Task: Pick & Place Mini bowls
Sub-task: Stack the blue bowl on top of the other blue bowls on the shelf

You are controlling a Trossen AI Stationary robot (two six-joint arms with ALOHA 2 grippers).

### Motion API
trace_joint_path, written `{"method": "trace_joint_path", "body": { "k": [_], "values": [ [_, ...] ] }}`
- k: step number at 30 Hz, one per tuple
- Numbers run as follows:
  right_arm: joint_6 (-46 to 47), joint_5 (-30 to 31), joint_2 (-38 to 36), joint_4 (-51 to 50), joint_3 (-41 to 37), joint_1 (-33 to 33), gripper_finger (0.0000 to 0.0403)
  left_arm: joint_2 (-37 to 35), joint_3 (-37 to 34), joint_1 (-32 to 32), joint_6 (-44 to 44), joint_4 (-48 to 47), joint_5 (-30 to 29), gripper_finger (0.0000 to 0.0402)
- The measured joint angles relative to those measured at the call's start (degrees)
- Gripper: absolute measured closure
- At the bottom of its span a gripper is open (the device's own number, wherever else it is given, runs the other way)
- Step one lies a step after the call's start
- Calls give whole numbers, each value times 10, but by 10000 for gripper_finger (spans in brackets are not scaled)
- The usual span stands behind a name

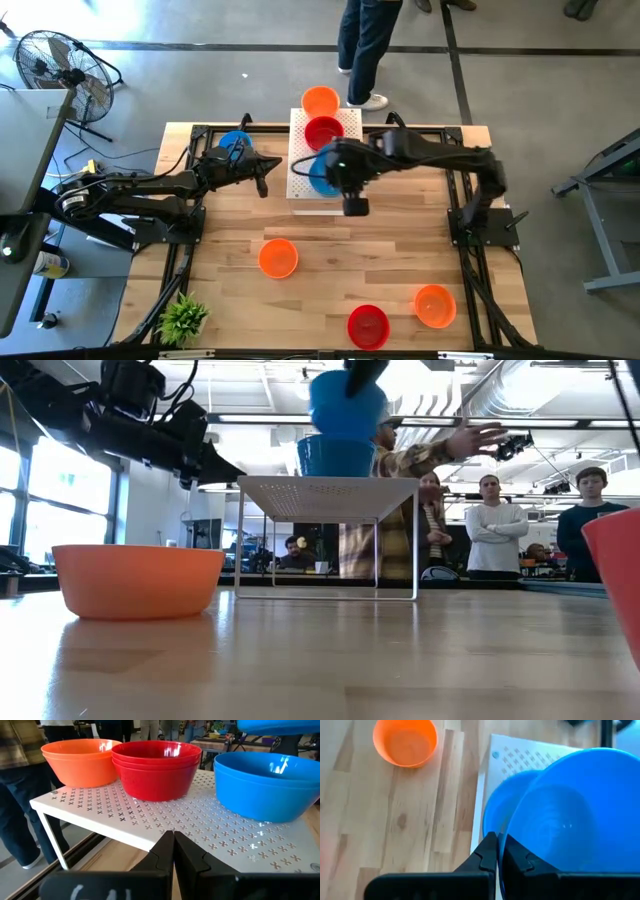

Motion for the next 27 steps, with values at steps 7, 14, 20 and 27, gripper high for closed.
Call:
{"method": "trace_joint_path", "body": {
  "k": [7,14,20,27],
  "values": [
    [-59,-10,78,-38,62,-6,402,0,0,0,2,-1,0,396],
    [-66,-5,93,-47,60,-14,402,0,0,0,2,-10,-12,396],
    [-75,-5,93,-46,60,-17,387,0,0,0,3,-9,-13,396],
    [-76,-5,93,-46,60,-17,333,0,0,0,3,-10,-13,396]
  ]
}}
